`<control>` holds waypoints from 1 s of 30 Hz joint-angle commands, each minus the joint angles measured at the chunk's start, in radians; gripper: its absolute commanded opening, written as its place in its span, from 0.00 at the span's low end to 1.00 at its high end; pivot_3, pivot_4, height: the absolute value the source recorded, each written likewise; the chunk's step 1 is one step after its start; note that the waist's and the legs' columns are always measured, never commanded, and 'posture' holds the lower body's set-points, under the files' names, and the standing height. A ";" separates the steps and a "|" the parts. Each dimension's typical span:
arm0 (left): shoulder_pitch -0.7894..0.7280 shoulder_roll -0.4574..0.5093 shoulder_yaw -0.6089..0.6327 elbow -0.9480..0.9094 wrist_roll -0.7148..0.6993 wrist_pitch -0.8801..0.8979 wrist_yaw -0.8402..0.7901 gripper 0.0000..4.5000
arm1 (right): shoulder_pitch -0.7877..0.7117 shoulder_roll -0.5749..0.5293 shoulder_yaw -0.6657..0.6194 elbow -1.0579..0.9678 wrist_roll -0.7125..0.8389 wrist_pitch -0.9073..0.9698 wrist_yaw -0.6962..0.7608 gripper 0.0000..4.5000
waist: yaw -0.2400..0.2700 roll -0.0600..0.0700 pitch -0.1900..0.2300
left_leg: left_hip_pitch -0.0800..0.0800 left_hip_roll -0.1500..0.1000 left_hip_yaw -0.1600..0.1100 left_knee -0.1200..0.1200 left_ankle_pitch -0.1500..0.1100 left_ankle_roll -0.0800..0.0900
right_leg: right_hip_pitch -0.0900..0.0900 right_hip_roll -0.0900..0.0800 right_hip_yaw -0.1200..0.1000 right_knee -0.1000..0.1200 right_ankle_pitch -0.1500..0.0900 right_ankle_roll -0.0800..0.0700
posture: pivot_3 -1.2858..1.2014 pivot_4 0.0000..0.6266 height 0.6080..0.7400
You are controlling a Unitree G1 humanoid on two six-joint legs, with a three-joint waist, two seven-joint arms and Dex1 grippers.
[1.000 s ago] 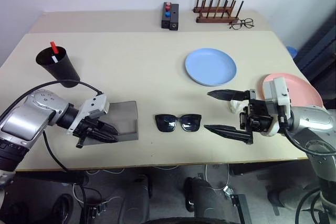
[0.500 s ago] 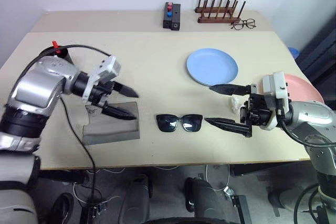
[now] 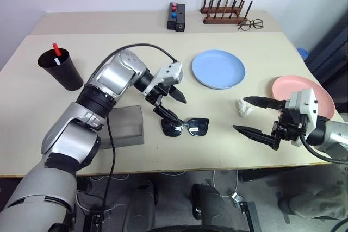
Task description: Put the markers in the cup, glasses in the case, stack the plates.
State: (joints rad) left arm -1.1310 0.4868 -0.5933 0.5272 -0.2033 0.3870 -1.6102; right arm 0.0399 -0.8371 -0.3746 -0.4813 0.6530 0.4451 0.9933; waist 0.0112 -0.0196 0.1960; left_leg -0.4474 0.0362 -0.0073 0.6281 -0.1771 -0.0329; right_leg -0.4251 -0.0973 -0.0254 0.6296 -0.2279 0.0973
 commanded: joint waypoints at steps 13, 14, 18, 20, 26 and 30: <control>-0.009 -0.169 -0.030 0.220 0.168 -0.267 0.021 0.99 | 0.121 0.045 -0.089 -0.155 0.040 -0.004 -0.123 1.00 | 0.003 0.000 0.000 | -0.002 0.000 -0.001 0.002 0.000 0.000 | 0.001 0.000 0.000 -0.001 0.000 0.000 | 0.52 0.24 1.00; -0.007 -0.175 -0.029 0.230 0.183 -0.275 0.028 0.99 | 0.123 0.046 -0.089 -0.157 0.042 -0.005 -0.129 1.00 | 0.002 0.000 0.000 | -0.002 0.000 -0.001 0.002 0.000 0.000 | 0.001 0.000 0.000 -0.001 0.000 0.000 | 0.52 0.24 1.00; 0.005 -0.199 -0.011 0.235 0.198 -0.232 0.022 0.94 | 0.125 0.048 -0.087 -0.160 0.042 -0.008 -0.143 1.00 | 0.003 0.000 0.000 | -0.002 0.000 -0.001 0.002 0.000 0.000 | 0.001 0.000 0.000 -0.001 0.000 0.000 | 0.52 0.24 1.00; 0.015 -0.197 -0.012 0.217 0.195 -0.194 0.000 0.82 | 0.124 0.048 -0.085 -0.158 0.039 -0.011 -0.146 1.00 | 0.002 0.000 0.000 | -0.002 0.000 -0.001 0.002 0.000 0.000 | 0.001 0.000 0.000 -0.001 0.000 0.000 | 0.52 0.24 1.00; 0.031 -0.174 -0.026 0.197 0.230 -0.193 -0.004 0.16 | 0.118 0.047 -0.080 -0.154 0.032 -0.018 -0.154 1.00 | 0.003 0.000 0.000 | -0.002 0.000 -0.001 0.002 0.000 0.000 | 0.001 0.000 0.000 -0.001 0.000 0.000 | 0.52 0.24 1.00; 0.038 -0.167 -0.029 0.175 0.218 -0.172 -0.004 0.00 | 0.106 0.045 -0.074 -0.145 0.028 -0.023 -0.158 1.00 | 0.006 0.001 -0.001 | 0.004 -0.001 -0.002 0.003 -0.001 0.000 | 0.009 0.000 -0.001 -0.004 -0.002 0.003 | 0.52 0.24 1.00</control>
State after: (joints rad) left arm -1.1002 0.3075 -0.6072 0.7052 -0.0119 0.2028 -1.6122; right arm 0.1535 -0.7941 -0.4276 -0.6085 0.6803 0.4412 0.8395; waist 0.0174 -0.0187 0.1952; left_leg -0.4431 0.0354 -0.0097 0.6310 -0.1776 -0.0329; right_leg -0.4147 -0.0976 -0.0269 0.6239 -0.2299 0.1006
